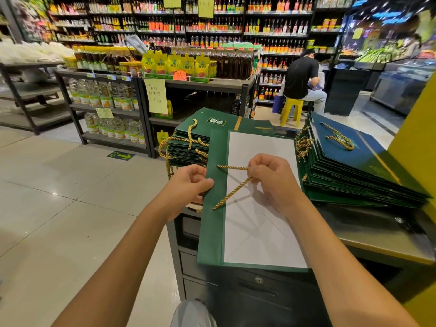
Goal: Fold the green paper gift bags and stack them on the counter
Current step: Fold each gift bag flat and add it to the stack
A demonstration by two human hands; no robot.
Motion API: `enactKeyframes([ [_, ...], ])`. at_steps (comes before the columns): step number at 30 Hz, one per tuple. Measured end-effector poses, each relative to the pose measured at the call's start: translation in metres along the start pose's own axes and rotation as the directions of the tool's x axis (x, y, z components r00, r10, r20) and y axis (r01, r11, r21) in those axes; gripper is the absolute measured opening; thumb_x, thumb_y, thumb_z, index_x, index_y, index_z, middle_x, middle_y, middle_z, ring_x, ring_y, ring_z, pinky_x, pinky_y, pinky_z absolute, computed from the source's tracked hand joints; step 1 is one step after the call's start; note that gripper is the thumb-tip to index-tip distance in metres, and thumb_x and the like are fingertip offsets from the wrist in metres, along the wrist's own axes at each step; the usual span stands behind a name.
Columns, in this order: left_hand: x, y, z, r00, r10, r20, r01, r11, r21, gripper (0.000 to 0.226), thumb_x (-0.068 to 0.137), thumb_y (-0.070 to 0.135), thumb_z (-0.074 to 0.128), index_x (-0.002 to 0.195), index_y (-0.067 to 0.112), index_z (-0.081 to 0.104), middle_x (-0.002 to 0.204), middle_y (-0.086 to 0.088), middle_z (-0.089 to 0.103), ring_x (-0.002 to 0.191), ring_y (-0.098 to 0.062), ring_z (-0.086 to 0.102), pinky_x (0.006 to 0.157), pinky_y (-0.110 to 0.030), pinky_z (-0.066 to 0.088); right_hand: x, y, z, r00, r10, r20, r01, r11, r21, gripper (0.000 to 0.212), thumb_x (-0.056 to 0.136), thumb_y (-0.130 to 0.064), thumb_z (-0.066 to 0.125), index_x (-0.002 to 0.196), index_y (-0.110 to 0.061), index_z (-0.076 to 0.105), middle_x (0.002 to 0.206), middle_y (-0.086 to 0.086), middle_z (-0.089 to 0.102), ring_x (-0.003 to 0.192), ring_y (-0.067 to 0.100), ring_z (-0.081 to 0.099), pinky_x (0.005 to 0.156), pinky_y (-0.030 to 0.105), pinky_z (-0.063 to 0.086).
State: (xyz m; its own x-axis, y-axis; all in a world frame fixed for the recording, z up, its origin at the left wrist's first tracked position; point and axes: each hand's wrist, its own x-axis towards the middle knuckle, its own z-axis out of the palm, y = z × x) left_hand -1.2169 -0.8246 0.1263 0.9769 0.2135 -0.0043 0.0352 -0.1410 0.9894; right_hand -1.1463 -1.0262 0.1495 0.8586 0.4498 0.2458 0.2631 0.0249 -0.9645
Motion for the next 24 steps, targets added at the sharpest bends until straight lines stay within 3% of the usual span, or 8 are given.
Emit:
enactKeyframes([
  [4, 0.002, -0.001, 0.000, 1.000, 0.000, -0.018, 0.001, 1.000, 0.020, 0.011, 0.098, 0.010, 0.063, 0.109, 0.007, 0.063, 0.096, -0.009, 0.077, 0.088, -0.018, 0.076, 0.064, -0.026, 0.059, -0.002, -0.005, -0.010, 0.993, -0.093, 0.072, 0.111, 0.950, -0.294, 0.007, 0.084, -0.008, 0.063, 0.077, -0.006, 0.061, 0.068, 0.002, 0.053, 0.065, 0.012, 0.045, 0.063, 0.029, 0.041],
  [8, 0.003, -0.001, 0.001, 0.999, 0.002, -0.035, 0.000, 0.999, 0.032, 0.011, 0.098, 0.010, 0.064, 0.108, 0.007, 0.063, 0.097, -0.010, 0.076, 0.087, -0.016, 0.075, 0.063, -0.026, 0.058, -0.009, 0.002, -0.007, 0.979, -0.204, 0.026, 0.190, 0.848, -0.495, 0.011, 0.086, -0.006, 0.066, 0.088, -0.015, 0.061, 0.076, -0.006, 0.057, 0.065, 0.005, 0.046, 0.061, 0.017, 0.041],
  [12, 0.002, -0.003, 0.002, 0.999, 0.015, -0.047, -0.012, 0.998, 0.063, 0.011, 0.098, 0.011, 0.065, 0.108, 0.008, 0.064, 0.092, -0.006, 0.077, 0.086, -0.015, 0.076, 0.063, -0.025, 0.058, -0.016, 0.028, 0.003, 0.962, -0.273, 0.017, 0.243, 0.826, -0.509, 0.026, 0.086, -0.007, 0.064, 0.100, -0.029, 0.063, 0.103, -0.008, 0.054, 0.092, 0.007, 0.054, 0.079, 0.012, 0.042],
  [15, 0.002, -0.005, 0.002, 0.998, 0.034, -0.061, -0.029, 0.996, 0.082, 0.011, 0.098, 0.012, 0.065, 0.108, 0.009, 0.065, 0.094, -0.009, 0.076, 0.087, -0.017, 0.076, 0.064, -0.026, 0.058, -0.020, 0.039, 0.003, 0.937, -0.330, 0.114, 0.340, 0.787, -0.515, 0.020, 0.083, -0.036, 0.070, 0.102, -0.040, 0.073, 0.125, -0.016, 0.049, 0.122, 0.011, 0.046, 0.100, 0.027, 0.041],
  [17, 0.002, -0.006, 0.002, 0.997, 0.044, -0.059, -0.038, 0.994, 0.098, 0.011, 0.097, 0.012, 0.066, 0.108, 0.010, 0.065, 0.097, -0.014, 0.075, 0.088, -0.021, 0.076, 0.068, -0.032, 0.061, -0.024, 0.040, 0.001, 0.927, -0.292, 0.236, 0.374, 0.763, -0.526, 0.029, 0.077, -0.049, 0.081, 0.104, -0.041, 0.077, 0.138, -0.015, 0.046, 0.132, 0.012, 0.038, 0.105, 0.015, 0.035],
  [18, 0.002, -0.006, 0.001, 0.997, 0.047, -0.057, -0.040, 0.993, 0.109, 0.012, 0.097, 0.013, 0.066, 0.108, 0.010, 0.065, 0.099, -0.015, 0.075, 0.090, -0.022, 0.075, 0.071, -0.035, 0.062, -0.024, 0.041, 0.001, 0.918, -0.274, 0.286, 0.390, 0.753, -0.530, 0.030, 0.076, -0.050, 0.084, 0.104, -0.041, 0.078, 0.141, -0.015, 0.045, 0.135, 0.012, 0.036, 0.108, 0.017, 0.036],
  [21, 0.003, -0.006, 0.000, 0.998, 0.039, -0.054, -0.032, 0.992, 0.121, 0.013, 0.097, 0.015, 0.067, 0.109, 0.010, 0.065, 0.097, -0.012, 0.076, 0.091, -0.021, 0.076, 0.077, -0.039, 0.063, -0.022, 0.044, 0.001, 0.886, -0.339, 0.315, 0.461, 0.706, -0.537, 0.015, 0.080, -0.043, 0.081, 0.094, -0.039, 0.080, 0.141, -0.013, 0.050, 0.136, 0.015, 0.037, 0.112, 0.043, 0.040],
  [24, 0.003, -0.005, 0.000, 0.998, 0.036, -0.051, -0.029, 0.991, 0.130, 0.013, 0.097, 0.016, 0.067, 0.109, 0.012, 0.065, 0.093, -0.008, 0.076, 0.089, -0.018, 0.075, 0.073, -0.035, 0.062, -0.022, 0.039, -0.001, 0.928, -0.253, 0.275, 0.358, 0.813, -0.460, 0.010, 0.081, -0.031, 0.085, 0.087, -0.037, 0.080, 0.138, -0.015, 0.051, 0.137, 0.012, 0.039, 0.105, 0.018, 0.041],
])
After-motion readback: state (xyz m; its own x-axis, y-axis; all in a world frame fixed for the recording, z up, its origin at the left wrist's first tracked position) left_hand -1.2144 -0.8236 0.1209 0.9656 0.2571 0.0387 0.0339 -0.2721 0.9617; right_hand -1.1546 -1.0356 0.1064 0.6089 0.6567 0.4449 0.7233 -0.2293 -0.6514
